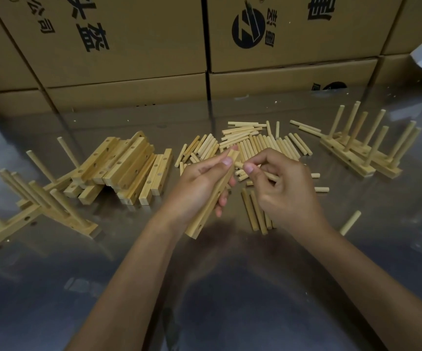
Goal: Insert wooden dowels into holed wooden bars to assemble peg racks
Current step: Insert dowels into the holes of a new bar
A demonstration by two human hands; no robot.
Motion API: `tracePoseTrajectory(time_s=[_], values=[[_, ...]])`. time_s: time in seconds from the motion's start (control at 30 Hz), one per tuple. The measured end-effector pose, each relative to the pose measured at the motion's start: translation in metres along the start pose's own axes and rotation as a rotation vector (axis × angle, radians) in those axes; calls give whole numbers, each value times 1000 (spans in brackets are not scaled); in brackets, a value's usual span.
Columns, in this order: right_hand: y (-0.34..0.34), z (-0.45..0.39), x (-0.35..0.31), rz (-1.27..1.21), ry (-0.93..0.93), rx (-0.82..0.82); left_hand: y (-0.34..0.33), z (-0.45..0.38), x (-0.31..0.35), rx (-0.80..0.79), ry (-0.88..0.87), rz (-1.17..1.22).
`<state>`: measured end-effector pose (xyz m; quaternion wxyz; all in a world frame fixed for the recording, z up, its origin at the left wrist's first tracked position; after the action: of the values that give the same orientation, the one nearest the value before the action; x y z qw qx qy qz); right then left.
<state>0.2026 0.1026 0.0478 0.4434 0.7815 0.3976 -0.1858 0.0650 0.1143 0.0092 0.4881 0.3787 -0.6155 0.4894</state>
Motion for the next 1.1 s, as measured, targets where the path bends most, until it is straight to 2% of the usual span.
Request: tracePoseTrajectory(time_s=[0.13, 0.27, 0.37, 0.43, 0.5, 0.53, 0.6, 0.63, 0.7, 0.77, 0.9, 1.0, 1.1], values=[[1, -3, 9, -36, -109, -59, -4, -1, -7, -24, 61, 53], [1, -6, 16, -210, -270, -181, -6, 1, -17, -59, 154, 29], [-3, -7, 11, -440, -311, -293, 11, -1, -15, 52, 137, 64], [-5, -7, 14, -451, -325, -334, 31, -2, -16, 180, 138, 120], [-4, -7, 19, -190, -277, -321, 48, -2, -20, 271, 155, 235], [-5, -7, 21, 32, -214, -325, 54, -2, -21, 304, 162, 295], [-20, 2, 24, 457, -79, -433, 62, -2, -24, 352, 175, 376], [-31, 9, 27, 583, -48, -506, 63, -2, -25, 361, 182, 408], [-46, 18, 28, 640, -33, -578, 63, -2, -28, 367, 194, 458], [-49, 19, 23, 613, -6, -538, 63, -1, -31, 375, 201, 462], [-28, 8, 1, 429, 49, -299, 64, 2, -32, 416, 209, 438], [-25, 6, -15, 255, 119, -295, 58, 3, -30, 415, 205, 380], [-26, 8, -26, 281, 228, -287, 48, 4, -29, 379, 210, 359]])
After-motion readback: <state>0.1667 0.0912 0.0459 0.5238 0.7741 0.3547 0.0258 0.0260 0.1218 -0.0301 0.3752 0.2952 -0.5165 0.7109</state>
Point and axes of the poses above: each hand's wrist, its own z-axis away from the middle knuckle, its own y-axis out of the back of the hand, x = y × z, the point moved 10 cm from there along -z, towards the middle knuckle, and after that the axes turned 14 degrees about z, right-handed, at the moved point
